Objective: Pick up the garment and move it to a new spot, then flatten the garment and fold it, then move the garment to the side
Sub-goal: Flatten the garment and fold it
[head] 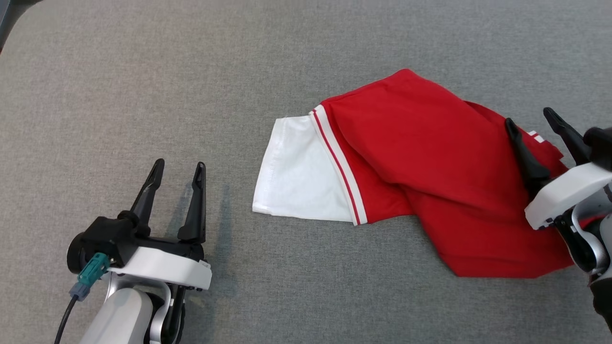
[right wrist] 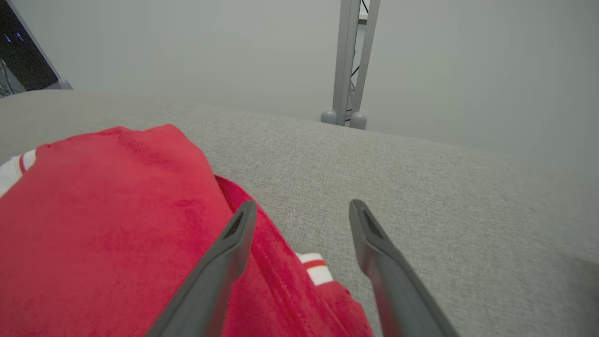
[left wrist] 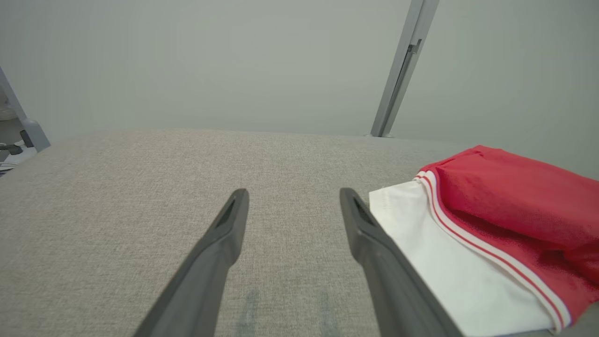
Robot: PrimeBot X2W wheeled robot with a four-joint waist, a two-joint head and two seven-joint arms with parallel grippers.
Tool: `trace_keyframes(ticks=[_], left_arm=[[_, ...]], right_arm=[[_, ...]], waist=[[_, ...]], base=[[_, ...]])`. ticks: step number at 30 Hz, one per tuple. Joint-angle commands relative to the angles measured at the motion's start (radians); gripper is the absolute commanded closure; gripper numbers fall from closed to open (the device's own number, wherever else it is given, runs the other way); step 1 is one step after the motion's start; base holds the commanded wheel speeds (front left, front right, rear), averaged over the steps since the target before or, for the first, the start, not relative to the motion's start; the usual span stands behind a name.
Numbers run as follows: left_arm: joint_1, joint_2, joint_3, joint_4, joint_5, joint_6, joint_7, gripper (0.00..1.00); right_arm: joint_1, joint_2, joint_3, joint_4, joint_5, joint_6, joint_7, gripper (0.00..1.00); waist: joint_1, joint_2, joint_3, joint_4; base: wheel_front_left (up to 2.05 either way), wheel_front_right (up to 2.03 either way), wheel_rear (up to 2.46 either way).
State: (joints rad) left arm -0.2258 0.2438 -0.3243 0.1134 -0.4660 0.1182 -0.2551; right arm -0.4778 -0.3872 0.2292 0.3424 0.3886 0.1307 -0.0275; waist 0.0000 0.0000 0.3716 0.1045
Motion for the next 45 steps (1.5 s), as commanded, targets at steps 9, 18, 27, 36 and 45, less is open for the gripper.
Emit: trace_keyframes(ticks=[9, 18, 27, 36, 45], left_arm=[[-0.059, -0.036, 0.011, 0.047, 0.023, -0.032, -0.01, 0.0], [-0.053, -0.054, 0.049, 0.054, 0.049, -0.054, -0.01, 0.0], [-0.011, -0.054, 0.086, 0.057, 0.073, -0.067, -0.011, 0.0], [0.023, -0.049, 0.106, 0.061, 0.075, -0.065, -0.01, 0.0], [0.059, -0.036, 0.104, 0.058, 0.069, -0.059, 0.0, 0.0]], right_arm=[[-0.151, -0.156, 0.286, 0.053, 0.144, 0.0, 0.115, 0.18], [-0.208, -0.213, 0.351, 0.016, 0.209, 0.0, 0.066, 1.0], [-0.02, -0.173, 0.141, -0.165, 0.145, 0.0, -0.037, 1.0], [0.394, 0.057, -0.188, -0.364, 0.067, 0.0, 0.01, 1.0], [0.523, 0.197, -0.221, -0.15, 0.151, 0.0, -0.008, 1.0]], waist=[[0.0, 0.0, 0.046, 0.033], [0.0, 0.0, 0.034, 0.004], [0.0, 0.0, -0.02, -0.056], [0.0, 0.0, -0.077, -0.096], [0.0, 0.0, -0.131, -0.112]], base=[[0.0, 0.0, 0.0], [0.0, 0.0, 0.0], [0.0, 0.0, 0.0], [0.0, 0.0, 0.0], [0.0, 0.0, 0.0]])
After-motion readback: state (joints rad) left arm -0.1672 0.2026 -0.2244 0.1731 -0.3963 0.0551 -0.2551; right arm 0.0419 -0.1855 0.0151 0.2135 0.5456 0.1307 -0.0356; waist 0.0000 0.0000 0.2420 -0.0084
